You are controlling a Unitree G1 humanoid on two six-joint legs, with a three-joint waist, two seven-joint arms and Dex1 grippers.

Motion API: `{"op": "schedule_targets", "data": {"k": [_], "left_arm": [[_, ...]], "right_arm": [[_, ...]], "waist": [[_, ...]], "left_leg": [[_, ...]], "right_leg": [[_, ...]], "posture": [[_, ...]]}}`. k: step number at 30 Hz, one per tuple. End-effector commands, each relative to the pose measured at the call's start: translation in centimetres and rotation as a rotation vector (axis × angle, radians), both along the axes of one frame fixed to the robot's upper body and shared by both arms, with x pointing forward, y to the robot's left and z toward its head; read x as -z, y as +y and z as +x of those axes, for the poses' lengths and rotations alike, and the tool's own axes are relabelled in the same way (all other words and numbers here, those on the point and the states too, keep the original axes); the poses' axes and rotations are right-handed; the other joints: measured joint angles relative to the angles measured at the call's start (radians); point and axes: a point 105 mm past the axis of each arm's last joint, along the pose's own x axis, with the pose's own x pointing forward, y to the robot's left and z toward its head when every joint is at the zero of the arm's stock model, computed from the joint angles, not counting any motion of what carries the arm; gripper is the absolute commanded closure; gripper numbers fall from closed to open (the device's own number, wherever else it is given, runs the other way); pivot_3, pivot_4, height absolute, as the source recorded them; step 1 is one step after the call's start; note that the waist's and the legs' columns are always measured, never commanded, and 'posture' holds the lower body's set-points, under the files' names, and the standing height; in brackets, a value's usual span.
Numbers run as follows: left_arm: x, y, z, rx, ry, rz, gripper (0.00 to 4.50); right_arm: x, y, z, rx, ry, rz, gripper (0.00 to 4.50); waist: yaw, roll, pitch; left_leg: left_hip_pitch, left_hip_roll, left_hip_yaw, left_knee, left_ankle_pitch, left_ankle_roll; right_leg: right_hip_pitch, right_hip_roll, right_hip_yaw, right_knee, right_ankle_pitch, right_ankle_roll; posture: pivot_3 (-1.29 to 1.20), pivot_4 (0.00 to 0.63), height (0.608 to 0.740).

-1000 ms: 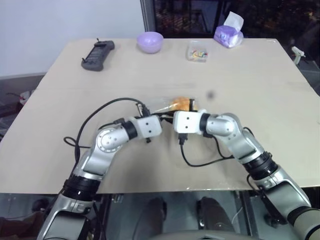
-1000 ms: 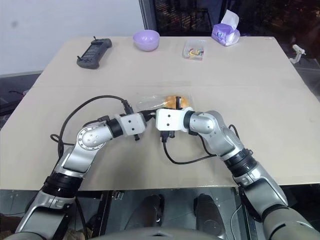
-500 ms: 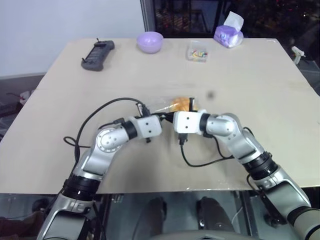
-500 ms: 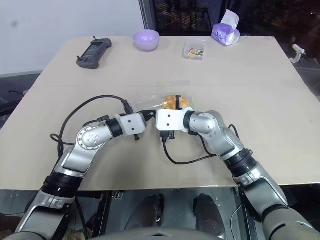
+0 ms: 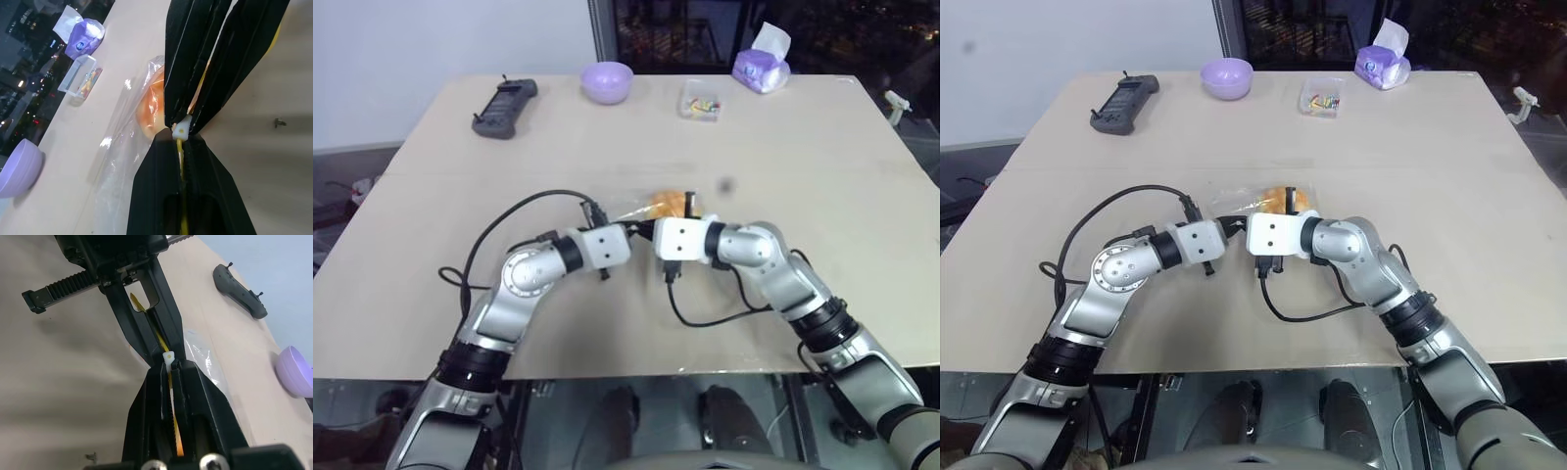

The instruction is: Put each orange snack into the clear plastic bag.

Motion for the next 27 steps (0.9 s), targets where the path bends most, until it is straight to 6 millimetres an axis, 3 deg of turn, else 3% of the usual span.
{"op": "schedule_targets", "data": {"k": [1, 16, 19, 23, 27], "left_arm": [[-1.5, 1.0, 0.4, -0.027, -0.049, -0.007, 4.5], [-1.0, 1.4, 0.3, -0.032, -0.019, 0.013, 4.5], [-1.0, 1.4, 0.4, -0.033, -0.018, 0.013, 4.5], [-1.3, 1.2, 0.6, -0.032, -0.022, -0.003, 4.5], [-1.3, 0.9, 0.6, -0.023, -0.021, -0.011, 4.5]], "right_arm": [[0.3, -2.9, 1.2, 0.109, -0.004, -0.038, 4.41], [1.0, -6.4, 2.5, 0.252, -0.007, -0.087, 4.41], [0.7, -6.2, 2.2, 0.243, -0.004, -0.067, 4.41], [0.0, -4.0, 0.1, 0.117, 0.122, 0.024, 4.41], [-0.2, -2.8, -0.5, 0.09, 0.113, 0.051, 3.09]], "waist": [[0.0, 0.0, 0.0], [0.0, 0.0, 0.0], [0.0, 0.0, 0.0], [-0.001, 0.0, 0.0], [-0.001, 0.0, 0.0]], "left_leg": [[0.0, 0.0, 0.0, 0.0, 0.0, 0.0], [0.0, 0.0, 0.001, -0.005, 0.0, 0.0], [0.0, 0.0, 0.001, -0.005, 0.0, 0.0], [0.0, 0.0, 0.001, -0.005, 0.0, 0.0], [0.0, 0.001, 0.001, -0.005, 0.0, 0.0]], "right_leg": [[0.0, 0.0, 0.0, 0.0, 0.0, 0.0], [0.0, 0.0, 0.0, -0.006, 0.0, 0.0], [0.0, 0.0, 0.0, -0.006, 0.0, 0.0], [0.0, 0.0, 0.0, -0.006, 0.0, 0.0], [0.0, 0.0, 0.0, -0.006, 0.0, 0.0]], "posture": [[0.0, 0.15, 0.718], [0.0, 0.15, 0.718], [0.0, 0.15, 0.718], [0.0, 0.15, 0.718], [0.0, 0.15, 0.718]]}}
